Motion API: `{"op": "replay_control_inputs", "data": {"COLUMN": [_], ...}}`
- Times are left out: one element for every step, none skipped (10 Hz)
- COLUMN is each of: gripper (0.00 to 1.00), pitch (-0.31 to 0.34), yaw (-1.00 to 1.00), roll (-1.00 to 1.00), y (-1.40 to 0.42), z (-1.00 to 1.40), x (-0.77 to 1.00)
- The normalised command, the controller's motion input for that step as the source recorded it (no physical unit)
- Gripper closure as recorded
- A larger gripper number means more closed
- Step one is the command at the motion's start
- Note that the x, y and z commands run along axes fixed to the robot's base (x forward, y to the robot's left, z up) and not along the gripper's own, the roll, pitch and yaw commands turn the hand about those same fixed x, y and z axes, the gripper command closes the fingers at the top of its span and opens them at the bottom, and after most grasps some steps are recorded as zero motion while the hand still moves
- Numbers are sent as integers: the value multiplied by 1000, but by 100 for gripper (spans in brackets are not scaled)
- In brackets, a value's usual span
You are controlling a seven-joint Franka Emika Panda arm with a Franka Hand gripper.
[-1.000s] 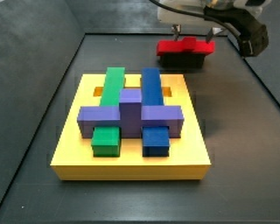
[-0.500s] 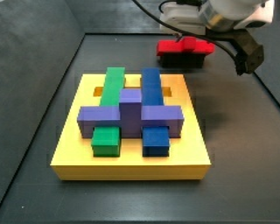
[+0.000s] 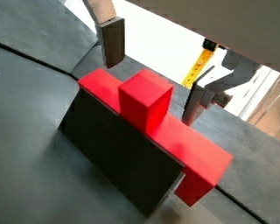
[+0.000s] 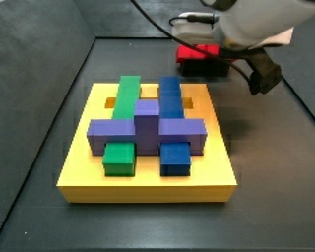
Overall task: Pick up the red object. Move up. Place the red object on the fixture. Regrasp the red object. Move to above the board. Insert the red object.
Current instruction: Regrasp the red object.
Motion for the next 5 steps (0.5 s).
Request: {"op": "replay_control_inputs", "data": {"gripper": [0,0,0,0,0], "pitch": [0,-3,0,0,0], "yaw": [-37,-43,-86,-123,-131], "roll": [129,57,111,37,31], "y": [0,0,9,97,143], "z": [-180,-174,-80,-51,0], "x": [0,0,0,0,0]}}
